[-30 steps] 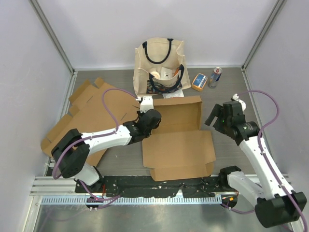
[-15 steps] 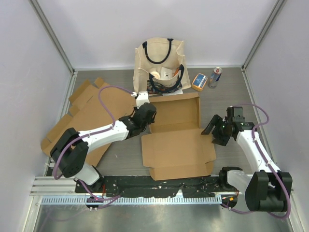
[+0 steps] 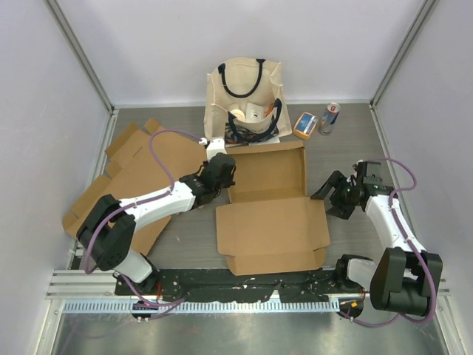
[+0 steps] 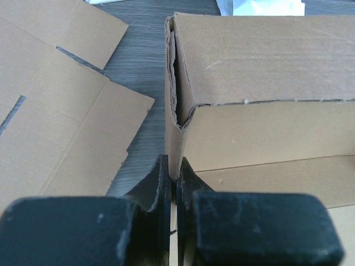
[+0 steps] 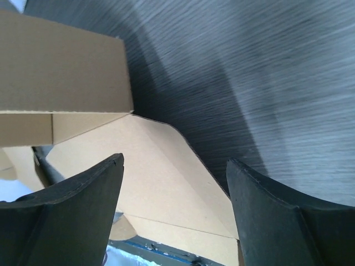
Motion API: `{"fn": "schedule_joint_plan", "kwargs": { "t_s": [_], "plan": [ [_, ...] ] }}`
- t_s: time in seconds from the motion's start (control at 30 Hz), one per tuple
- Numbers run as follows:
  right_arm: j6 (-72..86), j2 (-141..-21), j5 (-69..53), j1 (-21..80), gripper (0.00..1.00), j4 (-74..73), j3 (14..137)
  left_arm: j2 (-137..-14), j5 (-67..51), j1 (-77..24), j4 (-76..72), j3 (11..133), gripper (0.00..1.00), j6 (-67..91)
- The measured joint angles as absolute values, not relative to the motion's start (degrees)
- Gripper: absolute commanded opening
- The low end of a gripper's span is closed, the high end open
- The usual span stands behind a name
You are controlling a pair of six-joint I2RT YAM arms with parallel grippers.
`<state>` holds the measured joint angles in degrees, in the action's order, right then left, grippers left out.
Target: Fold the paper box
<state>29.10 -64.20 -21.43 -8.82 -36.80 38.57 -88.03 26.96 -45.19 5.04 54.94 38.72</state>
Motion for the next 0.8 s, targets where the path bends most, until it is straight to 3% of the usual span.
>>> {"fn": "schedule_joint_plan", "kwargs": {
  "t_s": [0.13,0.27,0.3,0.37,0.4,0.43,0.63,0.8],
  "plan": [
    [29.0,-64.4,-27.0,-8.9,0.64,-32.8,36.5,-88.5,25.7,-44.7,5.0,55.4,0.0,38.7],
    [29.3,-64.8,-31.6,-8.9,0.36,-30.8,33.8,-88.7,24.6,-44.1,5.1,55.8,0.0,38.7],
    [29.6,-64.6,-32.4,-8.9,0.3,-30.8,33.5,-88.8,24.2,-43.9,5.2,55.9,0.03,38.7],
    [30.3,-63.9,-33.2,-8.9,0.16,-30.8,33.2,-89.1,23.3,-43.4,5.3,56.2,0.21,38.7],
    [30.9,-63.1,-33.4,-8.9,0.13,-30.8,33.1,-89.1,22.8,-43.2,5.2,56.2,0.3,38.6],
    [31.2,-62.3,-33.5,-8.8,0.11,-30.9,33.0,-89.1,22.2,-43.0,5.2,56.2,0.45,38.5],
    [35.8,-59.7,-34.0,-8.9,0.08,-31.3,32.8,-84.5,17.8,-43.8,6.0,49.2,0.76,37.1],
    [36.2,-60.4,-33.7,-8.8,0.08,-34.9,34.7,-64.9,18.6,-50.2,11.2,40.1,0.75,35.2]
  ]
}}
